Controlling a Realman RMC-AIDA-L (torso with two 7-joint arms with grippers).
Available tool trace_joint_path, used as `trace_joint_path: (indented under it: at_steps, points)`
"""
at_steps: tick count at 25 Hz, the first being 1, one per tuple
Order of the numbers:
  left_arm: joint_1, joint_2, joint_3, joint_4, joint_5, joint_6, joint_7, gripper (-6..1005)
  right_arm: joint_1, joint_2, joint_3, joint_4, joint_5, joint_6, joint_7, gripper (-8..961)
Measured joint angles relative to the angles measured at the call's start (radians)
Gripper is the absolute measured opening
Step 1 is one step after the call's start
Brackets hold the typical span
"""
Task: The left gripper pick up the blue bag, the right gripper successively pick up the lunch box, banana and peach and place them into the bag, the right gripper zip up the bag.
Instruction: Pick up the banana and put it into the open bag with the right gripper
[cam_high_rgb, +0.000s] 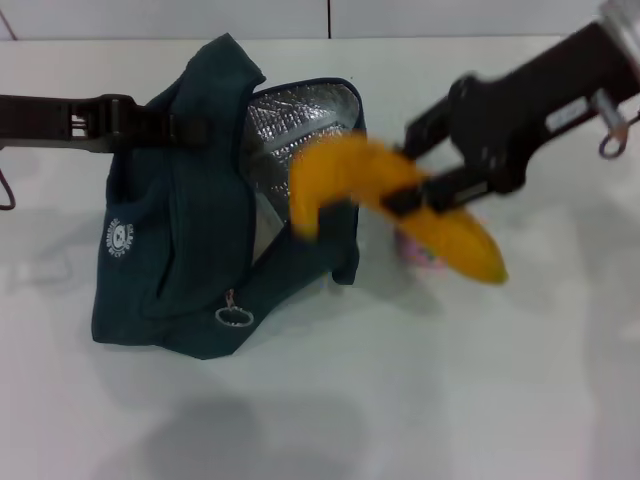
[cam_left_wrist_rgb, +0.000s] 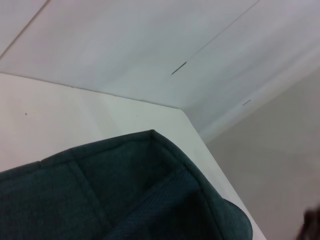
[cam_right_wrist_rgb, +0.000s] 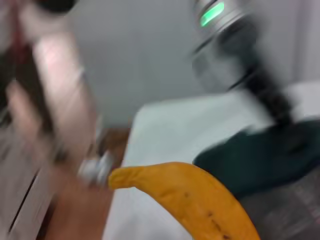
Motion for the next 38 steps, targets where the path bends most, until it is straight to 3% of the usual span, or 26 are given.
trace_joint_path:
  at_steps: [4,8,20,25,38]
  points:
    - [0.000,0.000,0.000,-0.004,0.000,-0.001,0.001,34,-0.046,0.000,0.080,0.033,0.144,0.079,0.030,429]
    - [-0.001,0.004,0.000,-0.023,0.000,-0.002,0.006,34,-0.093,0.005,0.047,0.096,0.318,0.215,-0.008,429]
    - [-0.002,0.007,0.000,-0.026,0.000,-0.003,0.025,34,-0.111,0.013,-0.351,0.339,0.777,0.631,-0.441,429]
    - [0.002,0.006,0.000,-0.025,0.000,-0.001,0.031,34,-0.126,0.014,-0.435,0.351,0.821,0.724,-0.526,429]
    - [0.004,-0.003,-0.021,-0.029,-0.015,-0.004,0.025,34,-0.176,0.002,-0.437,0.388,0.776,0.780,-0.593,428]
